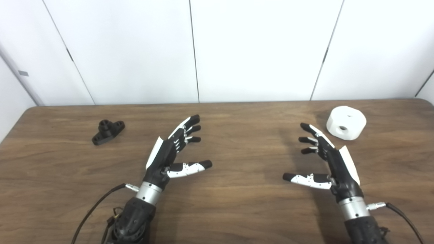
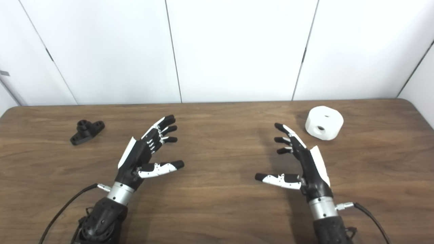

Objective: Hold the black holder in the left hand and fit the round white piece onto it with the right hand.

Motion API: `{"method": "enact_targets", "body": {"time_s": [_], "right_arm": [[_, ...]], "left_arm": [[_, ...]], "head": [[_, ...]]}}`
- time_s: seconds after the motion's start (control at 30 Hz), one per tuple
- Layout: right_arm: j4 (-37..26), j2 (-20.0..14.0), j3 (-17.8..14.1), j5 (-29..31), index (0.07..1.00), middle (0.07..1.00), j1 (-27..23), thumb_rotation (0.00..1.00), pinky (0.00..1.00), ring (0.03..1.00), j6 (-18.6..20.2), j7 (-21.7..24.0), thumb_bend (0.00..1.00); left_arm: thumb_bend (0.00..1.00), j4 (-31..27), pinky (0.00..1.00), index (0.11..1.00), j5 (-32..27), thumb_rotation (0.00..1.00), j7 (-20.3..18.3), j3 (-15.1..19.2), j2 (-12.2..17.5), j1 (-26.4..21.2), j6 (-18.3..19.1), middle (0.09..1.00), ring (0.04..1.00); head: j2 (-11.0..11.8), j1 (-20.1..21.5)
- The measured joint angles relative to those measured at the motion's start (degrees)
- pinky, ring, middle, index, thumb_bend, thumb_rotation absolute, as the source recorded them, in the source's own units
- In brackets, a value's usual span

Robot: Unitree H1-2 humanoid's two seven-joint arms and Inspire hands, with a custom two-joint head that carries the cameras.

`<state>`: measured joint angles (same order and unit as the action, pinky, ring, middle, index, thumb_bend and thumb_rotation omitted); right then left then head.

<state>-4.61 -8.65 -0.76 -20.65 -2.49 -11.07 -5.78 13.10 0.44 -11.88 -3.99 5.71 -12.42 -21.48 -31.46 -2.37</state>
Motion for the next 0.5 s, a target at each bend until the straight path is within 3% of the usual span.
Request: {"method": "enact_targets", "body": {"time_s": [0.1, 0.13, 0.23, 0.5], "right_arm": [[0.5, 1.04, 0.04, -1.52, 0.889, 0.891, -0.03, 0.01, 0.63, 0.778, -1.78, -2.59, 0.54], [0.69, 1.09, 0.05, -1.56, 0.892, 0.893, -0.03, 0.0, 0.58, 0.77, -2.06, -2.88, 0.47], [0.88, 0.99, 0.08, -1.52, 0.901, 0.896, -0.02, 0.0, 0.54, 0.761, -2.22, -2.94, 0.38], [0.9, 0.15, 0.42, -2.38, 0.9, 0.894, -0.03, 0.0, 0.52, 0.747, -2.21, -2.83, 0.34]], "left_arm": [[0.78, -0.01, 0.75, 0.913, -0.09, 0.1, -0.08, -0.09, 0.0, 0.0, 0.0, 0.93, 0.88], [0.77, -0.03, 0.75, 0.913, -0.11, 0.1, -0.11, -0.13, 0.0, 0.0, 0.01, 0.93, 0.875], [0.77, -0.08, 0.75, 0.913, -0.19, 0.1, -0.26, -0.24, 0.03, 0.0, 0.01, 0.929, 0.872], [0.76, -0.19, 0.75, 0.911, -0.15, 0.11, -0.34, -0.55, 0.13, 0.0, 0.17, 0.928, 0.865]], "head": [[-0.35, 0.09], [-0.35, 0.17], [-0.35, 0.18], [-0.53, 0.18]]}}
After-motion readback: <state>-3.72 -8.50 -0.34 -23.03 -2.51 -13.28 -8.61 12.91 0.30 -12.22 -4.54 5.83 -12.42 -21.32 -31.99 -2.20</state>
